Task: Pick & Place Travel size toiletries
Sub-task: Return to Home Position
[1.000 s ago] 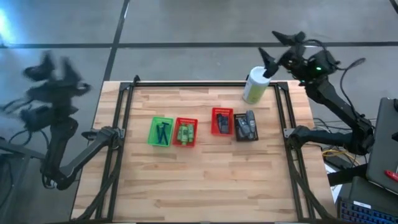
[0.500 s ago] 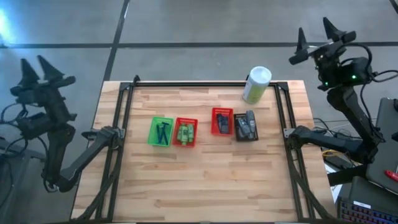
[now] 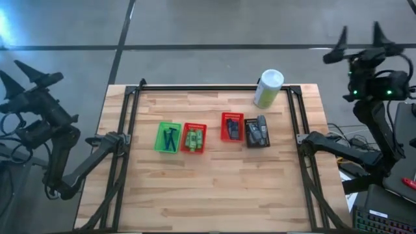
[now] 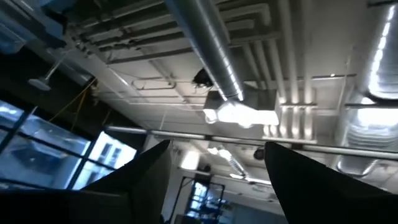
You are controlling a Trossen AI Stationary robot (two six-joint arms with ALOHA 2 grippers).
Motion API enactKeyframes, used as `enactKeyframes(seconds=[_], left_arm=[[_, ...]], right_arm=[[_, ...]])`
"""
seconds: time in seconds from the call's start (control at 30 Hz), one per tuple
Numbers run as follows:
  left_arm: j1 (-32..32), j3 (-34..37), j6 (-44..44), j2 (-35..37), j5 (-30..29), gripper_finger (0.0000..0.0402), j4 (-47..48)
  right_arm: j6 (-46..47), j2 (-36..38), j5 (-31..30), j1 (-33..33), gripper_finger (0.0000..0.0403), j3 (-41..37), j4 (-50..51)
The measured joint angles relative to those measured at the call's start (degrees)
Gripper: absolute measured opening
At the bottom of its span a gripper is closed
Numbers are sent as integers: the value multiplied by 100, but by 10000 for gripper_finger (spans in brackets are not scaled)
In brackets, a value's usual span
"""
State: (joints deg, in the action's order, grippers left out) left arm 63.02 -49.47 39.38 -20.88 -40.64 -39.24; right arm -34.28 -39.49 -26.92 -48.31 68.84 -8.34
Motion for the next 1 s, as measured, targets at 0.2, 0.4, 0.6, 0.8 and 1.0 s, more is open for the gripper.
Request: enactKeyframes(seconds=[0.2,0.4,0.6,0.8,1.0], left_arm=[[0,11,63,-73,-868,261,13],[1,92,831,-263,-1667,261,120],[2,567,1883,-390,-2091,261,159],[68,1173,1741,-381,-2661,261,-90],[90,1211,61,-189,-2853,261,274]], right_arm=[[-342,88,-2374,-15,368,-92,38],[-773,12,-3616,-16,368,-418,191],[-1016,-2,-3786,-183,368,-1055,543],[-609,311,-4004,-968,368,-1724,512],[1586,938,-2902,-907,368,-1690,1981]])
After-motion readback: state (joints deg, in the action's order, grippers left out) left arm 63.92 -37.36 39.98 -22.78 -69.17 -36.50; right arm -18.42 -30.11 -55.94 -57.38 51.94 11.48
